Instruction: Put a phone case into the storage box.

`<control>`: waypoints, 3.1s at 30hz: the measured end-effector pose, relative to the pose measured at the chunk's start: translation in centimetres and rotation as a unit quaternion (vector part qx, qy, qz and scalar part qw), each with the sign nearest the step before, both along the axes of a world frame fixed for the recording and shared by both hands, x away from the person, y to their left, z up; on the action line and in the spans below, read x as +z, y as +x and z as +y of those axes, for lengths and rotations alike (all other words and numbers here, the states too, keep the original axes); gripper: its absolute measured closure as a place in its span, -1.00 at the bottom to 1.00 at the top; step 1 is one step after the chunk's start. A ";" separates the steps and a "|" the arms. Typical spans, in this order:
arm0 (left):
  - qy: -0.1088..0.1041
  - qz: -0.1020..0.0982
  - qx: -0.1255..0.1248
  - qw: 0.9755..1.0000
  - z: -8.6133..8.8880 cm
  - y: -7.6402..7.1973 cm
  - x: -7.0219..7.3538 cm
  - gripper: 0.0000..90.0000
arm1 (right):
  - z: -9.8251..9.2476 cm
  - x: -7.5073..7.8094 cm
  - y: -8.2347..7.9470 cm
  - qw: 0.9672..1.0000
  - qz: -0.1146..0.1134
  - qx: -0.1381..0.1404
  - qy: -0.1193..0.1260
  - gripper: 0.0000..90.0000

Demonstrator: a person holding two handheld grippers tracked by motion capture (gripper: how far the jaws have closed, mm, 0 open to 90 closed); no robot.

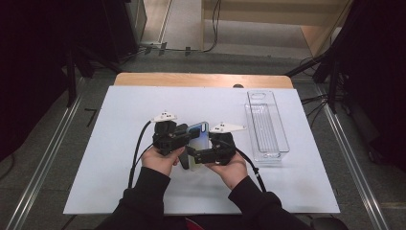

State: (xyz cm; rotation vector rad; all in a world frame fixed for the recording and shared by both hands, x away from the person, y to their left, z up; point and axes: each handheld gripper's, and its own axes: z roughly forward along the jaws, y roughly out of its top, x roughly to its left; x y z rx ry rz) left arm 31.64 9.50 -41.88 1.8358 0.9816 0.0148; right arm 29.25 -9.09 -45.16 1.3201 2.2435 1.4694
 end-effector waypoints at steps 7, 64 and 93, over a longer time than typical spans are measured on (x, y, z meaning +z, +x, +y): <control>-0.004 -0.002 -0.002 1.000 -0.3 -0.3 0.1 0.87 | -0.3 0.1 0.1 1.000 0.002 0.002 0.012 -0.67; 0.070 0.088 -0.123 0.986 6.6 -1.2 -2.5 -0.27 | -6.9 3.0 2.6 0.999 -0.011 0.036 -0.025 -0.66; 0.095 0.094 -0.084 0.987 9.9 -2.3 -3.5 -0.36 | -9.5 6.1 2.7 0.999 -0.030 0.019 -0.036 -0.66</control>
